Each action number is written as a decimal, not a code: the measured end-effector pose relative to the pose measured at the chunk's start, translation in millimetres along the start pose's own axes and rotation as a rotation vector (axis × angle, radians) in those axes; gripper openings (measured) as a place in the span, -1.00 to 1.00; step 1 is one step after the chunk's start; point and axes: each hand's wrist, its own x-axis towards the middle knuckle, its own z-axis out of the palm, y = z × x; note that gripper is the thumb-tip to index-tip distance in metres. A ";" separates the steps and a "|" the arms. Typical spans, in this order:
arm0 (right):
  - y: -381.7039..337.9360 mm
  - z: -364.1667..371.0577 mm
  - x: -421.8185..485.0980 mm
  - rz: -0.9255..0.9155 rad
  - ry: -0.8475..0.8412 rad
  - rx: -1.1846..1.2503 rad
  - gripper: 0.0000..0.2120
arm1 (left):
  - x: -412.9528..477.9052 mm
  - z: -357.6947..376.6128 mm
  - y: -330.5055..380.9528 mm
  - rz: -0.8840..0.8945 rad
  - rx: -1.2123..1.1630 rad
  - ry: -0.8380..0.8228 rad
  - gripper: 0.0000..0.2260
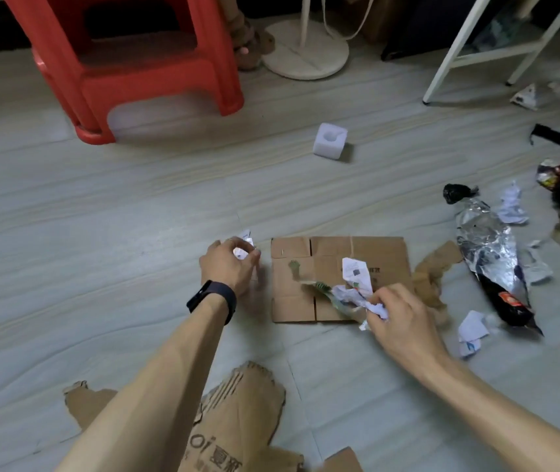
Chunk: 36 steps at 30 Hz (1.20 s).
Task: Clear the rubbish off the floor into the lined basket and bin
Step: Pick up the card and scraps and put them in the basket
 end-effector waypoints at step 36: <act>-262.7 -218.6 -238.1 -0.586 -0.170 0.062 -0.79 | -463.0 -337.3 -119.7 0.045 0.221 0.518 -0.85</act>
